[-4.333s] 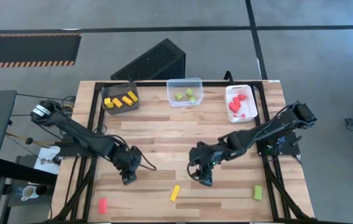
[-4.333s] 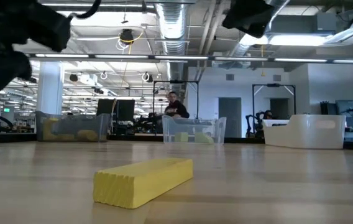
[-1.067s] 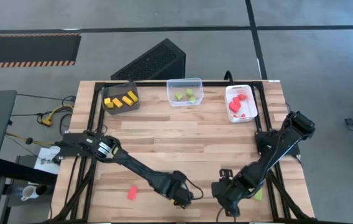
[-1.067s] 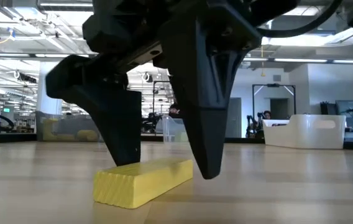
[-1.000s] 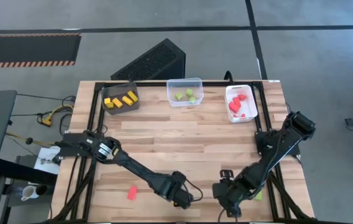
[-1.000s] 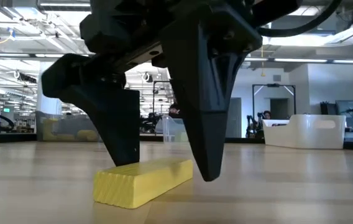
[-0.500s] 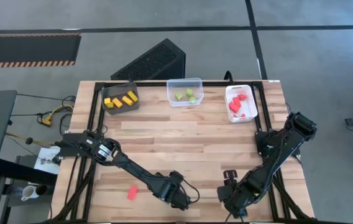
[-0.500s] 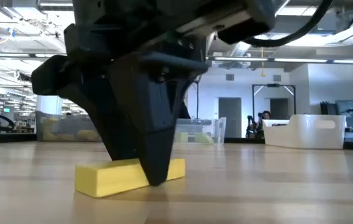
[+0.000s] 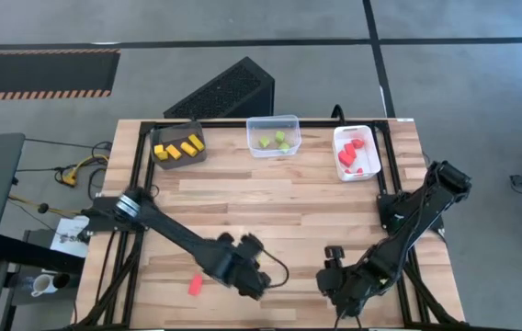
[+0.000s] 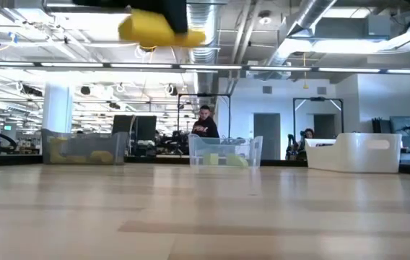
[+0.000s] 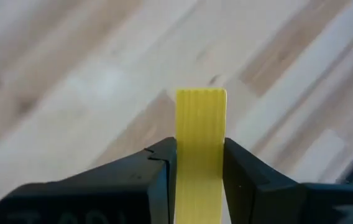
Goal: Sort & place blocks by color
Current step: Put the yellow block into the black bin
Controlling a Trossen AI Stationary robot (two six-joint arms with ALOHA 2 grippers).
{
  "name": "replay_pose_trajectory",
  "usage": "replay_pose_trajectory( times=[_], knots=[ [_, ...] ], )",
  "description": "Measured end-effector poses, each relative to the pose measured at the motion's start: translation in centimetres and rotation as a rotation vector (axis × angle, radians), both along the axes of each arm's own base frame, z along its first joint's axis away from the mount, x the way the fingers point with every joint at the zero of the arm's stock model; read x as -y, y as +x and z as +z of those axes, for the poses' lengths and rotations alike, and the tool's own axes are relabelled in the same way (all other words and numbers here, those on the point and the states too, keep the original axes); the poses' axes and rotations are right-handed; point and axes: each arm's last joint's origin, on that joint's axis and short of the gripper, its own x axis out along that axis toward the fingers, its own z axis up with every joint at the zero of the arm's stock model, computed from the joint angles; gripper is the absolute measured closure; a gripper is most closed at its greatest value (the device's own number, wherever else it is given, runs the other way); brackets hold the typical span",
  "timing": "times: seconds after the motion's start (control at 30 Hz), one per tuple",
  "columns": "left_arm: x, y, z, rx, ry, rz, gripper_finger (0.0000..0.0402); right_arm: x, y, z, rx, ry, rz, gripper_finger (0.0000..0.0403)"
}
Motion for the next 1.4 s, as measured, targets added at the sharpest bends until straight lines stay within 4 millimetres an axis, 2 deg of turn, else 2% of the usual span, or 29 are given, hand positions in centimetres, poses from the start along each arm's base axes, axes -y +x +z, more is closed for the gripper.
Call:
replay_pose_trajectory(
  times=[0.13,0.23,0.33,0.43,0.57,0.7,0.87,1.0,1.1,1.2,1.4],
  knots=[
    [-1.8,-2.9,4.8,0.089,0.068,0.0,0.0341,0.6,1.5,1.8,0.191,0.041,-0.037,0.0159],
    [-3.9,-6.6,8.4,0.101,0.149,0.046,0.0341,1.2,3.0,2.9,0.292,0.105,-0.072,0.0159],
    [-6.4,-9.4,9.5,0.042,0.211,0.086,0.0341,1.7,4.2,3.4,0.362,0.157,-0.103,0.0159],
    [-9.7,-11.8,10.1,0.008,0.243,0.138,0.0341,2.2,5.3,3.9,0.418,0.2,-0.137,0.0159],
    [-15.2,-14.6,8.2,-0.106,0.262,0.164,0.0341,2.9,6.2,4.4,0.469,0.264,-0.195,0.0159],
    [-22.1,-18.5,6.0,-0.236,0.239,0.268,0.0341,3.2,6.8,5.0,0.513,0.353,-0.258,0.0159],
    [-29.6,-21.5,3.2,-0.188,0.128,0.345,0.0341,3.5,7.2,5.4,0.548,0.422,-0.352,0.0159],
    [-34.6,-23.1,1.0,-0.219,0.097,0.375,0.0341,3.3,7.1,5.7,0.584,0.454,-0.429,0.0159],
    [-37.4,-23.9,-0.4,-0.289,0.065,0.398,0.0341,3.1,7.0,5.9,0.608,0.488,-0.473,0.0159],
    [-38.9,-24.0,-1.5,-0.311,0.03,0.382,0.0332,2.8,6.8,6.0,0.625,0.506,-0.505,0.0159],
    [-40.5,-23.4,-3.0,-0.364,0.061,0.36,0.0261,2.5,6.5,6.1,0.655,0.503,-0.567,0.0159]
  ],
)
